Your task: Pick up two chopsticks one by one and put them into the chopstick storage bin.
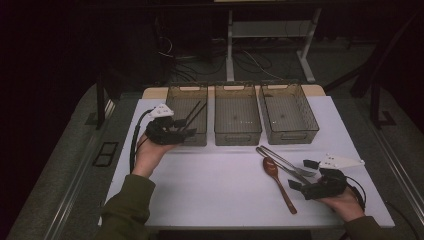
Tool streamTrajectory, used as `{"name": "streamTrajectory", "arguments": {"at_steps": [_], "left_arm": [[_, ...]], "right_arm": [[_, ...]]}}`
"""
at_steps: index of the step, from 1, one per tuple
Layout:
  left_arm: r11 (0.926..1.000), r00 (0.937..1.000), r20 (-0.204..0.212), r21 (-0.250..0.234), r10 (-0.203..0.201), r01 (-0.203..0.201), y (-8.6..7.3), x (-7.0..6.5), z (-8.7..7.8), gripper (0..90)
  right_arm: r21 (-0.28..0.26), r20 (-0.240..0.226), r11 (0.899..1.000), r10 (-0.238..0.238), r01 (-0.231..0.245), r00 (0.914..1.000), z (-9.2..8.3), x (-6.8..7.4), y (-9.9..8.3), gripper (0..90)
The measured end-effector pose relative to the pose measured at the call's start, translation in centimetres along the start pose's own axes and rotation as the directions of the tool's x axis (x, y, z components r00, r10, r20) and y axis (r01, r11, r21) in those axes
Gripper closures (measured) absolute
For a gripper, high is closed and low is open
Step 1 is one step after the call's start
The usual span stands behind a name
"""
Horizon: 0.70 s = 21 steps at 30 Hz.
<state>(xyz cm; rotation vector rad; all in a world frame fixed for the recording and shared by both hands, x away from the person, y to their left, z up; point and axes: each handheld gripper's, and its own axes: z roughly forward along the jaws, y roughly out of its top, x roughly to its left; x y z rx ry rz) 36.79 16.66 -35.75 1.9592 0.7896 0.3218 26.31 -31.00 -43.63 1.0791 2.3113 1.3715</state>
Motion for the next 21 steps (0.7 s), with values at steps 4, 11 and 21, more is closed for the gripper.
{"name": "streamTrajectory", "arguments": {"at_steps": [4, 11, 21], "left_arm": [[1.0, 0.9999, 0.017, -0.009, 0.001, -0.001, -1.1, -0.9, -0.6, 40.4], [0.9999, 0.9993, 0.037, -0.014, 0.002, -0.002, -2.9, -2.4, -1.2, 38.6], [0.9996, 0.9977, 0.064, 0.016, 0.021, -0.022, -4.5, -4.1, -0.8, 36.8]], "right_arm": [[-0.002, 0.002, 1.0, -0.003, 0.003, 1.0, 0.1, 0.0, 0.1, 2.3], [-0.002, 0.001, 1.0, -0.006, 0.006, 1.0, 0.1, -0.1, 0.0, 2.3], [-0.003, 0.003, 1.0, -0.007, 0.007, 1.0, 0.1, 0.0, 0.0, 2.3]]}}
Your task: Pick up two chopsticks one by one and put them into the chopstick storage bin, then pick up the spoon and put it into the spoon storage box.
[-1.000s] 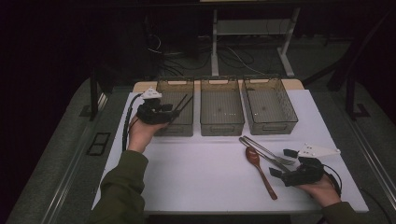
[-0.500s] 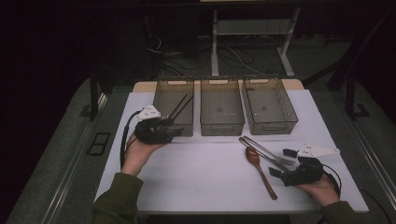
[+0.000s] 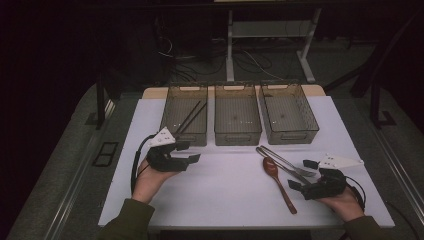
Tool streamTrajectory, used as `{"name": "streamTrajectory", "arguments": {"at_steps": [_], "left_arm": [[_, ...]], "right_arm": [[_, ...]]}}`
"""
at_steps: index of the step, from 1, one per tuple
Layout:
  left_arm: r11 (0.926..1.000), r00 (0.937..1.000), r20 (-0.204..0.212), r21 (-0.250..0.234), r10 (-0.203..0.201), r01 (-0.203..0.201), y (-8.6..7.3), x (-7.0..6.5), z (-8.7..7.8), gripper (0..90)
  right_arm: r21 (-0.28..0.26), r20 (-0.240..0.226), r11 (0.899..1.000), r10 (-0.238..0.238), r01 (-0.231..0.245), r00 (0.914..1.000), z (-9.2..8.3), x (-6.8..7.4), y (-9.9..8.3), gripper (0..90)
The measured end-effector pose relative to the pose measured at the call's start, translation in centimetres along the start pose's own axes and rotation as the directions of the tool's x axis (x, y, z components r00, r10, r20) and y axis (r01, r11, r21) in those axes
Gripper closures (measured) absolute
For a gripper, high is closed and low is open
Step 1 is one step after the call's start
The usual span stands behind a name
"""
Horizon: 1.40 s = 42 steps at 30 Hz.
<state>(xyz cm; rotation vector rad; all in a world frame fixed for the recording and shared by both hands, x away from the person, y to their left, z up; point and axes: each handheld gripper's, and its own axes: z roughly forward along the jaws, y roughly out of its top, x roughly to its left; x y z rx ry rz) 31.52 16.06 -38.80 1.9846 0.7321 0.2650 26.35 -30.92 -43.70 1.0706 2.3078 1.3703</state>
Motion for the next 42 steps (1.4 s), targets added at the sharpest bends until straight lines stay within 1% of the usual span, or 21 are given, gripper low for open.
{"name": "streamTrajectory", "arguments": {"at_steps": [3, 7, 12, 15, 18, 21, 24, 27, 29, 31, 33, 36, 37, 38, 40, 42], "left_arm": [[1.0, 1.0, 0.002, 0.001, 0.0, 0.0, -0.6, -0.4, 0.1, 36.3], [1.0, 1.0, 0.005, -0.001, 0.003, -0.003, -1.6, -0.8, 0.2, 32.7], [0.9999, 0.9995, 0.03, -0.014, 0.006, -0.005, -2.9, -1.3, 0.2, 27.5], [0.9997, 0.9993, 0.036, -0.022, 0.013, -0.013, -3.6, -1.6, 0.1, 24.7], [0.9996, 0.9994, 0.033, -0.028, 0.01, -0.009, -4.2, -1.7, 0.1, 22.5], [0.9991, 0.9994, 0.022, -0.034, 0.026, -0.025, -4.9, -2.0, 0.0, 18.8], [0.999, 0.9996, 0.012, -0.036, 0.026, -0.026, -5.4, -2.2, -0.1, 13.5], [0.9989, 0.9996, 0.008, -0.037, 0.028, -0.028, -5.7, -2.5, -0.3, 11.9], [0.9992, 0.9996, 0.017, -0.031, 0.024, -0.023, -5.7, -2.6, -0.3, 10.6], [0.999, 0.9991, 0.02, -0.025, 0.036, -0.036, -5.7, -2.5, -0.3, 10.2], [0.9992, 0.9991, 0.022, -0.02, 0.035, -0.034, -5.7, -2.6, 0.0, 5.9], [0.9999, 0.9995, 0.027, -0.008, 0.014, -0.014, -5.8, -2.6, 0.3, 0.3], [0.9999, 0.9995, 0.028, -0.001, 0.013, -0.013, -5.7, -2.6, 0.3, 0.0], [1.0, 0.9996, 0.027, -0.002, 0.005, -0.005, -5.7, -2.6, 0.3, 0.0], [1.0, 0.9996, 0.027, -0.001, 0.005, -0.005, -5.7, -2.6, 0.3, 0.0], [1.0, 0.9996, 0.027, -0.003, 0.005, -0.004, -5.8, -2.5, 0.2, 0.0]], "right_arm": [[0.0, 0.0, 1.0, 0.0, 0.0, 1.0, -0.1, 0.0, 0.0, 2.3], [-0.002, 0.0, 1.0, 0.001, -0.001, 1.0, -0.1, 0.0, 0.0, 2.3], [0.001, 0.0, 1.0, -0.002, 0.002, 1.0, 0.1, 0.0, 0.1, 2.3], [0.002, -0.002, 1.0, 0.0, 0.0, 1.0, 0.0, 0.0, 0.0, 2.3], [0.0, -0.002, 1.0, 0.001, -0.001, 1.0, 0.0, 0.0, 0.0, 2.3], [0.001, -0.005, 1.0, -0.008, 0.008, 1.0, 0.0, 0.1, 0.1, 2.3], [0.004, -0.005, 1.0, -0.005, 0.005, 1.0, -0.1, 0.2, 0.0, 2.3], [0.002, -0.007, 1.0, -0.005, 0.005, 1.0, -0.1, 0.2, 0.0, 2.3], [0.004, -0.012, 1.0, -0.011, 0.011, 0.9999, -0.1, 0.2, 0.1, 2.3], [0.008, -0.01, 1.0, -0.013, 0.013, 0.9999, -0.1, 0.2, 0.1, 2.3], [0.014, -0.015, 1.0, -0.017, 0.017, 0.9997, -0.1, 0.3, 0.2, 2.3], [0.025, -0.012, 1.0, -0.012, 0.013, 0.9998, -0.1, 0.4, 0.4, 2.3], [0.026, -0.011, 1.0, -0.011, 0.011, 0.9999, -0.1, 0.4, 0.5, 2.4], [0.028, -0.012, 1.0, -0.009, 0.01, 0.9999, 0.0, 0.4, 0.6, 4.3], [0.038, -0.014, 0.999, -0.002, 0.003, 0.9999, 0.0, 0.6, 0.8, 4.5], [0.045, -0.015, 0.999, -0.004, 0.004, 0.9999, 0.3, 0.7, 1.0, 7.2]]}}
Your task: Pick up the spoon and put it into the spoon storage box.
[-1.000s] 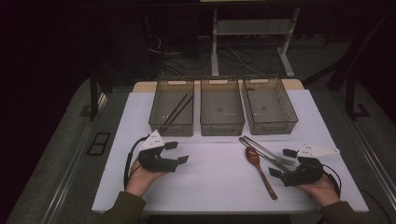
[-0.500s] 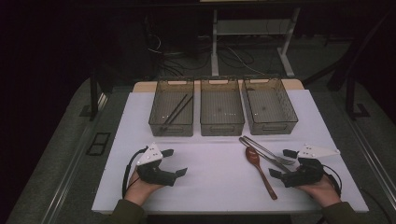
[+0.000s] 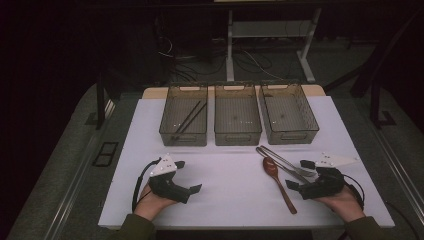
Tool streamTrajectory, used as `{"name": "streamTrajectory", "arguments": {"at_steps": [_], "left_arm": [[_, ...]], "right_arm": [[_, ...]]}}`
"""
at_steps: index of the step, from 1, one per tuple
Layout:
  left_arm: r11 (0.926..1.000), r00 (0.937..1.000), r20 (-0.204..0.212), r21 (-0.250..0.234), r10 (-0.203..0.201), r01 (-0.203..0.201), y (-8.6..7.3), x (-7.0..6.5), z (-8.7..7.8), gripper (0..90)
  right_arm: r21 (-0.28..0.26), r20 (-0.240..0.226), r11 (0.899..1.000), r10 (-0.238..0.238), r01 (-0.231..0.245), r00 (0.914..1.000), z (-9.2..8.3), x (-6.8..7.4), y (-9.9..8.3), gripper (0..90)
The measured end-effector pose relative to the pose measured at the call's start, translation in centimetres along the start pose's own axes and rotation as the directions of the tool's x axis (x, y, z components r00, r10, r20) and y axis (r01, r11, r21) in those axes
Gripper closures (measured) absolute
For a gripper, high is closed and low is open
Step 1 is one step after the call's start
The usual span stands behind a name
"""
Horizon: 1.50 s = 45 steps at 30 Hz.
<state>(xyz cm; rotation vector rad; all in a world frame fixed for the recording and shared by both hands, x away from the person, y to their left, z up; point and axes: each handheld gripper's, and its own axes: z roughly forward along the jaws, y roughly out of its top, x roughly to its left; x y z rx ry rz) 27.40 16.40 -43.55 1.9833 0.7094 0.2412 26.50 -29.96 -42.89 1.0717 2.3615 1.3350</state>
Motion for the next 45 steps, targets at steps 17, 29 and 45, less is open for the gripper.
{"name": "streamTrajectory", "arguments": {"at_steps": [17, 29, 45], "left_arm": [[1.0, 1.0, 0.0, 0.009, 0.004, -0.004, -0.1, -0.2, 0.2, 0.0], [0.9998, 0.9999, 0.005, 0.012, 0.015, -0.015, -0.1, -0.2, 0.3, 0.0], [0.9994, 0.9997, 0.006, 0.024, 0.025, -0.025, -0.1, -0.1, 0.4, 0.0]], "right_arm": [[0.097, 0.025, 0.993, 0.071, -0.073, 0.9971, 3.5, 0.4, 3.1, 55.2], [0.15, 0.136, 0.982, 0.092, -0.113, 0.9864, 6.3, -1.1, 4.3, 88.5], [0.205, 0.14, 0.975, 0.052, -0.081, 0.9887, 7.7, -1.5, 4.1, 88.8]]}}
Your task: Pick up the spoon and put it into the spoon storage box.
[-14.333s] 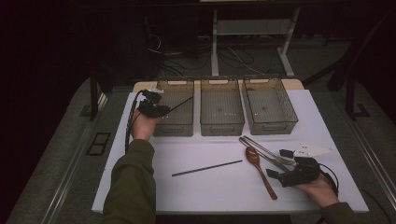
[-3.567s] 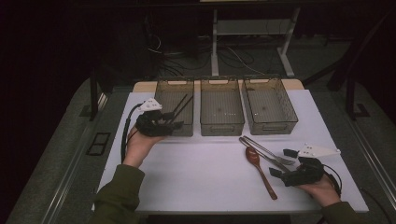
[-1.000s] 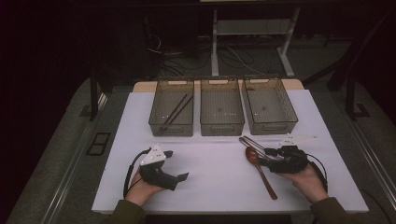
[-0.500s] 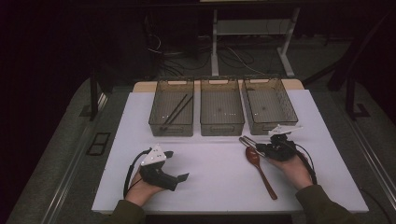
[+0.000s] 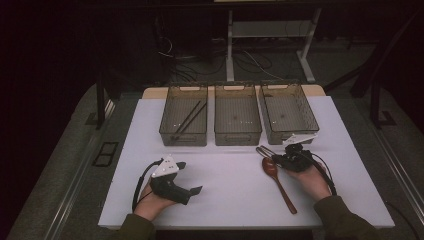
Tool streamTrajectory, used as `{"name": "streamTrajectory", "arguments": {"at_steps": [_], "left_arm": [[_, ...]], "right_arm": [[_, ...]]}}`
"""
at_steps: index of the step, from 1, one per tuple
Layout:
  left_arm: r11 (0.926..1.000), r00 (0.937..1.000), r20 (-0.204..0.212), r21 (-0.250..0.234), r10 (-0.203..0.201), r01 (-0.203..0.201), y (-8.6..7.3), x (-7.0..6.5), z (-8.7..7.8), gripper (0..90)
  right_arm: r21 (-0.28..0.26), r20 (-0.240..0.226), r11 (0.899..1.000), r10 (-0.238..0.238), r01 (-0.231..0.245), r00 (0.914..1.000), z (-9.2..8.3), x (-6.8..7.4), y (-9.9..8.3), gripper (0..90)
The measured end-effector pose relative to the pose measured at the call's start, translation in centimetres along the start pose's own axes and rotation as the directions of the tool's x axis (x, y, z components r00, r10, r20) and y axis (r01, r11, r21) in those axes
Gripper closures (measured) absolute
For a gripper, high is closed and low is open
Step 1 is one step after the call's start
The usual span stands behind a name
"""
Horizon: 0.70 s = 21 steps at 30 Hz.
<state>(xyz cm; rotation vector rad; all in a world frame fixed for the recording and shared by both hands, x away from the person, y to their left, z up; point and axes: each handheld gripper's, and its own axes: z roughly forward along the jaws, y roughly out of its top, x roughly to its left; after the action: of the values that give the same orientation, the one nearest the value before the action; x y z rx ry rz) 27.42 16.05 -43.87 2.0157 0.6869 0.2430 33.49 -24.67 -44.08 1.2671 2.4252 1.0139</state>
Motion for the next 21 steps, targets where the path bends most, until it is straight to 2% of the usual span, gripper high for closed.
{"name": "streamTrajectory", "arguments": {"at_steps": [11, 21], "left_arm": [[1.0, 1.0, 0.001, -0.002, -0.001, 0.001, 0.0, 0.0, -0.1, 0.0], [1.0, 1.0, 0.003, -0.004, -0.002, 0.002, 0.0, 0.0, -0.1, 0.0]], "right_arm": [[0.009, -0.074, 0.999, -0.042, 0.043, 0.9964, 1.3, 1.3, 0.6, 88.7], [-0.01, -0.173, 0.995, -0.104, 0.103, 0.9794, 2.1, 3.4, 1.2, 88.7]]}}
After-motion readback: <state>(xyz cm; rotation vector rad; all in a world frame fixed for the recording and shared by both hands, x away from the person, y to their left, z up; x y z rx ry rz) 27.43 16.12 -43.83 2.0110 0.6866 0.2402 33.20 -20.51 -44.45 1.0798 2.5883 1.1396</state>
